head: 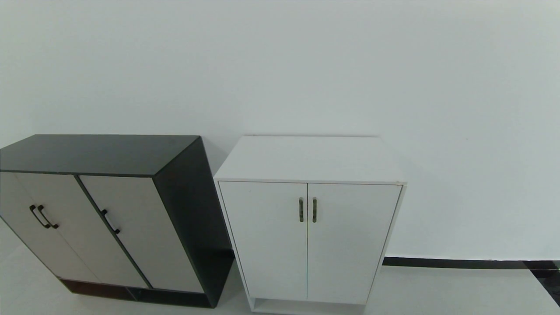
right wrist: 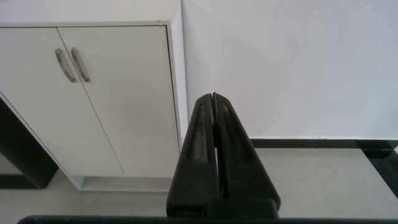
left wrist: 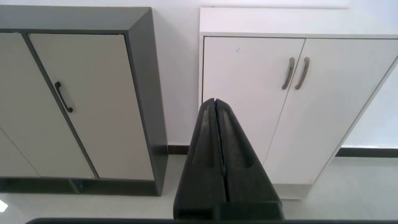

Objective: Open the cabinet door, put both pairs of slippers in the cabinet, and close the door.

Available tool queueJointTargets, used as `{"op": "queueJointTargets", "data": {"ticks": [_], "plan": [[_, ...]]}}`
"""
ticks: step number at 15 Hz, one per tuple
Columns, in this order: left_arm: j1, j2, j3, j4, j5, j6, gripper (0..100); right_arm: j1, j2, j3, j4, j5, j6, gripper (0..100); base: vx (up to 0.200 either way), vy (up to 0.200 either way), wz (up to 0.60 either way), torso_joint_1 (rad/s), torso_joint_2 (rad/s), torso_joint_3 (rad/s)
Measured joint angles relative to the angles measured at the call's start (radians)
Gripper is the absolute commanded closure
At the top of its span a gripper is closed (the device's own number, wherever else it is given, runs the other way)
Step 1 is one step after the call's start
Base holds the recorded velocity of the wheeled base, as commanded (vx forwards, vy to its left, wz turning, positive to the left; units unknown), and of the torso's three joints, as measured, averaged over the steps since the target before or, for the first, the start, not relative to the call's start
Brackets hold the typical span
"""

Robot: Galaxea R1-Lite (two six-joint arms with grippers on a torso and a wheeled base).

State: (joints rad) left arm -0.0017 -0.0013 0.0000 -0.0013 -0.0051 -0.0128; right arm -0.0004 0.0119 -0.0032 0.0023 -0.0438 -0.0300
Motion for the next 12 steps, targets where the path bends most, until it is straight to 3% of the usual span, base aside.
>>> {"op": "queueJointTargets", "data": {"ticks": [12], "plan": [[0.000, 0.000, 0.000, 0.000, 0.000, 0.001, 100, -0.001, -0.012, 0.003, -0.003, 0.011, 0.033, 100, 0.000, 0.000, 0.00, 0.000, 0.00, 0.000]]}}
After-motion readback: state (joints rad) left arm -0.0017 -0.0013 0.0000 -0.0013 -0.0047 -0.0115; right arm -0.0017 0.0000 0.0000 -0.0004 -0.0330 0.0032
